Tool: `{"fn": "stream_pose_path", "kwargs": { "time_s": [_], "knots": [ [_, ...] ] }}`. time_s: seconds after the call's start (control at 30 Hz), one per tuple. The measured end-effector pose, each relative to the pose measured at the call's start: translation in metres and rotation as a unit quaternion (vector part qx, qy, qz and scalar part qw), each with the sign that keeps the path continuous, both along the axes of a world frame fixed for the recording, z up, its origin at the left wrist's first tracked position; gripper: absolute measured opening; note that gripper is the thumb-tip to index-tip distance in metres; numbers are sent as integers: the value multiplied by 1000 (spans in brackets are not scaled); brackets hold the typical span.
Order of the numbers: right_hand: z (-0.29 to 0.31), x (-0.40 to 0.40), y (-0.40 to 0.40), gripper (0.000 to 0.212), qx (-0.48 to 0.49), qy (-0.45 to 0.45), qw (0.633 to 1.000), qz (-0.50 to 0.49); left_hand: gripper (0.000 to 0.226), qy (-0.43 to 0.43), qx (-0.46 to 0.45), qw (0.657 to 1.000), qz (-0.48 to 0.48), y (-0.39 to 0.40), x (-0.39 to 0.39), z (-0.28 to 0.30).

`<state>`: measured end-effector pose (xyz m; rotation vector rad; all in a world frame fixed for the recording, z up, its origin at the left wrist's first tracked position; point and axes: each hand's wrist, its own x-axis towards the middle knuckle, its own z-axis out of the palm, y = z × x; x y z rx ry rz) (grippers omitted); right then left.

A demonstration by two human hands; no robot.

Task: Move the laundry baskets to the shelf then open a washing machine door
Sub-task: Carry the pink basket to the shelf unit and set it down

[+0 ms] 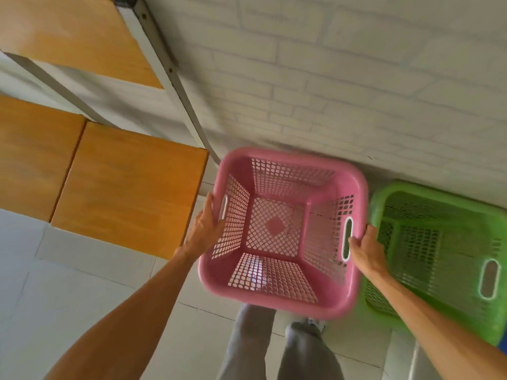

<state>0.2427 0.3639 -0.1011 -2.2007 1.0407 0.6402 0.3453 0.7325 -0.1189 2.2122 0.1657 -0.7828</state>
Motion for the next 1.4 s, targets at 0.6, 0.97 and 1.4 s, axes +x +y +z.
{"fn": "stream_pose_path", "kwargs": {
  "time_s": [0.6,0.97,1.4],
  "knots": [
    [433,-79,165,59,84,-275,899,330,74,-207,26,867,453,152,-354,407],
    [427,-159,510,58,195,-279,754,562,62,-204,90,712,665,345,-604,423],
    [439,-234,811,50,267,-284,702,596,59,-261,72,600,753,552,-714,468]
  ]
}}
